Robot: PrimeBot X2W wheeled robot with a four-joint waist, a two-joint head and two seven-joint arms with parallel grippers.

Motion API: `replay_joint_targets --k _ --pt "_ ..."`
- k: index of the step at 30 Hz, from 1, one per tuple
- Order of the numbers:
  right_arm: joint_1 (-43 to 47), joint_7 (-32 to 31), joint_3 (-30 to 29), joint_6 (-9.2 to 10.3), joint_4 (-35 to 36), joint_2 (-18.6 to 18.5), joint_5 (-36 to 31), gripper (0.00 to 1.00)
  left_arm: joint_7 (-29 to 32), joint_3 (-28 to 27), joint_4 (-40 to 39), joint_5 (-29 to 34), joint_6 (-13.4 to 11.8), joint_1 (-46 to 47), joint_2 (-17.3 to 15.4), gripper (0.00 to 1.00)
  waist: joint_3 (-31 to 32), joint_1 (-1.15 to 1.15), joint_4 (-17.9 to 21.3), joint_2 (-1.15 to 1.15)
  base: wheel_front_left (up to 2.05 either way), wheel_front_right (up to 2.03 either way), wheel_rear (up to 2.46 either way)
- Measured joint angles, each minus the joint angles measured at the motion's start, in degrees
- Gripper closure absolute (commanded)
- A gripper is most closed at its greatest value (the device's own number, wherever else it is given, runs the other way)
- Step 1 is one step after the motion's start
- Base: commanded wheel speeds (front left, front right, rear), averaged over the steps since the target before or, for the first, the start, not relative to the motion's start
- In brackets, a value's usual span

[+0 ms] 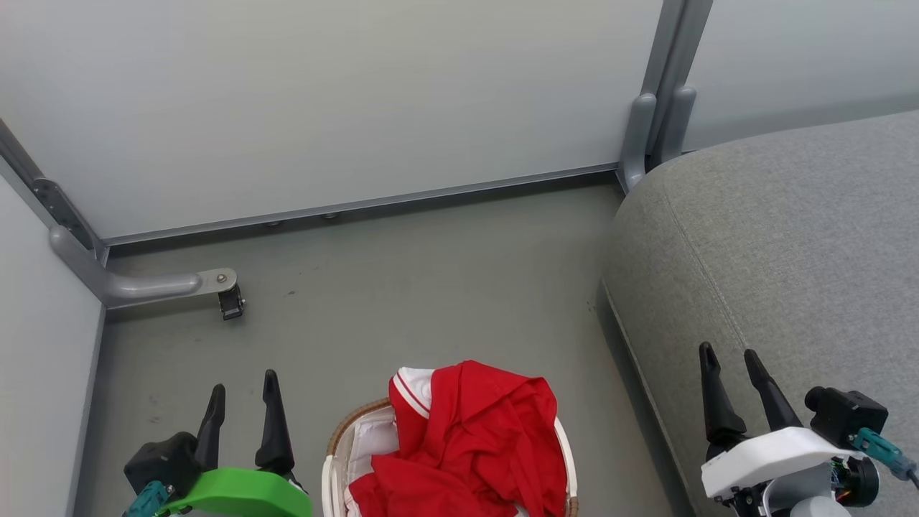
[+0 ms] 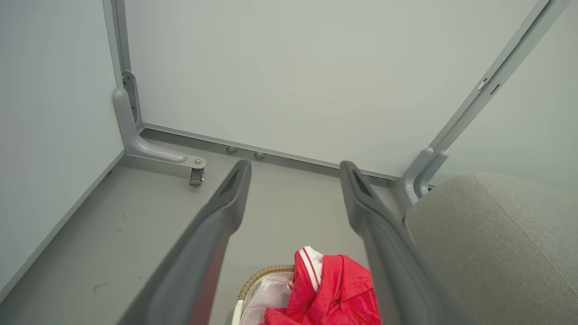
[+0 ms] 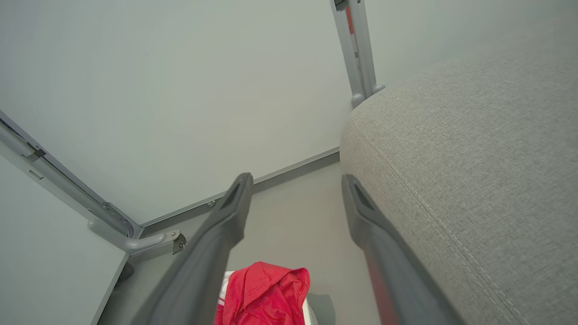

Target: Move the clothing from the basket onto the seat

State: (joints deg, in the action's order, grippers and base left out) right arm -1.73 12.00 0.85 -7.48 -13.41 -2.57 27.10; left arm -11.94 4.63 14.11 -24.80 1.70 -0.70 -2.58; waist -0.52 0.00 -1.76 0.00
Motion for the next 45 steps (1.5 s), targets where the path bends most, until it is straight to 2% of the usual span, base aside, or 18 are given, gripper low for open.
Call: replay_joint_targets --k 28,45 --pt "0.3 2.98 1.18 -0.01 -0.03 -0.12 -10.48 0.0 -3.07 2.27 3.56 9.02 -0.94 -0.68 -0.1 0.0 -0.43 0.0 -0.46 0.0 0.0 0.0 0.0" --pt "0.32 2.99 1.23 -0.01 -0.14 -0.13 -10.62 0.0 -3.1 2.35 4.25 9.22 -0.94 -0.68 -0.1 0.0 -0.61 0.0 -0.51 0.0 0.0 0.0 0.0"
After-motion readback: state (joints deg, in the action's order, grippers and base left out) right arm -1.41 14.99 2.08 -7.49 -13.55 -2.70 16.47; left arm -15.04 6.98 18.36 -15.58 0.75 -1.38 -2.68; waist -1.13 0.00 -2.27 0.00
